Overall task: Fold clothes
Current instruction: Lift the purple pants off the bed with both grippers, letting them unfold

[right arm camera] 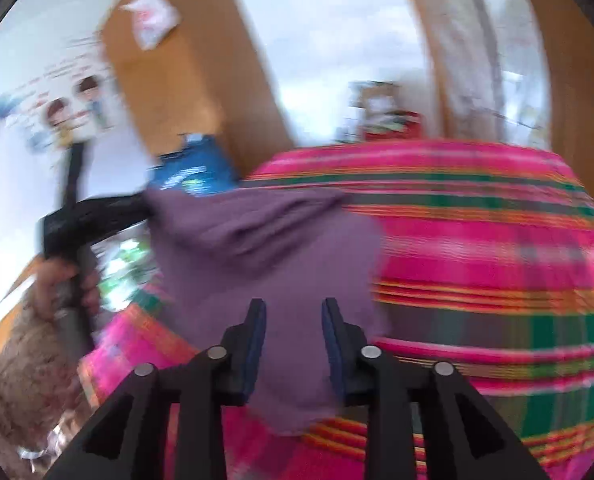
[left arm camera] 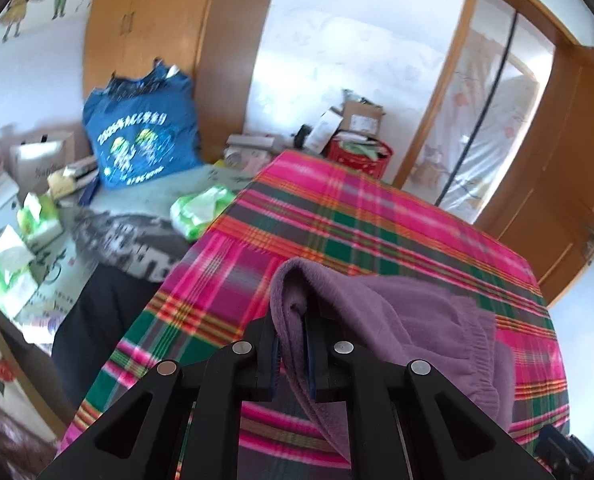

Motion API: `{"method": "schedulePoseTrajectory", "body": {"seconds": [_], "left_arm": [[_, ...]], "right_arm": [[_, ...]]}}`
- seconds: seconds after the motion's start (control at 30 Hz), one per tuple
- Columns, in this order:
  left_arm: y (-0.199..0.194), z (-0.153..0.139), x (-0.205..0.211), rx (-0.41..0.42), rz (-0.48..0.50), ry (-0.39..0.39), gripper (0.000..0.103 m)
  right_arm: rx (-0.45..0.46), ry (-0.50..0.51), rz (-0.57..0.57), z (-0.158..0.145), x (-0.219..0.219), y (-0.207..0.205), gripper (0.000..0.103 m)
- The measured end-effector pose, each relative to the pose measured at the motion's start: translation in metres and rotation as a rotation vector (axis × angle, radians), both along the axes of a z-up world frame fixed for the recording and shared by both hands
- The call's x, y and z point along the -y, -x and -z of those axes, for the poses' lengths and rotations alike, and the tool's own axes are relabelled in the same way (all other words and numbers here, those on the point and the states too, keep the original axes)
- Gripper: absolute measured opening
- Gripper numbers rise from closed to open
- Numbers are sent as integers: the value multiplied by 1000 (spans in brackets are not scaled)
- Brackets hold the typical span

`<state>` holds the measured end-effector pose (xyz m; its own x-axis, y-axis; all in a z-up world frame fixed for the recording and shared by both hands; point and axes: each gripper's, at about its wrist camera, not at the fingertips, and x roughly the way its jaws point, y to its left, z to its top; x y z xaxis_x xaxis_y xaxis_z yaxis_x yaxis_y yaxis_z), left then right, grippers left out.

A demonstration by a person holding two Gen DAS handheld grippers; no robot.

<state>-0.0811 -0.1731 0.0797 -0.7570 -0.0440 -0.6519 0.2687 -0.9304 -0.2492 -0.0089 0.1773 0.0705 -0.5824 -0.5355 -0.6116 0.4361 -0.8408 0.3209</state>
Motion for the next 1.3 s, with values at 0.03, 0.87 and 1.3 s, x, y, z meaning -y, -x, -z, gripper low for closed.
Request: {"method": "schedulePoseTrajectory", "body": {"seconds": [0.03, 0.87, 1.3], "left_arm": [[-1, 2, 3, 3, -5, -6, 10], [-19, 36, 25, 96, -94, -30, 10], [-30, 29, 9, 89, -48, -55, 10]], "right_arm": [[19, -12, 42, 4, -8, 7, 34], [242, 46, 39, 72, 33, 63, 20], [10, 33, 256, 9, -36, 41, 9]]}}
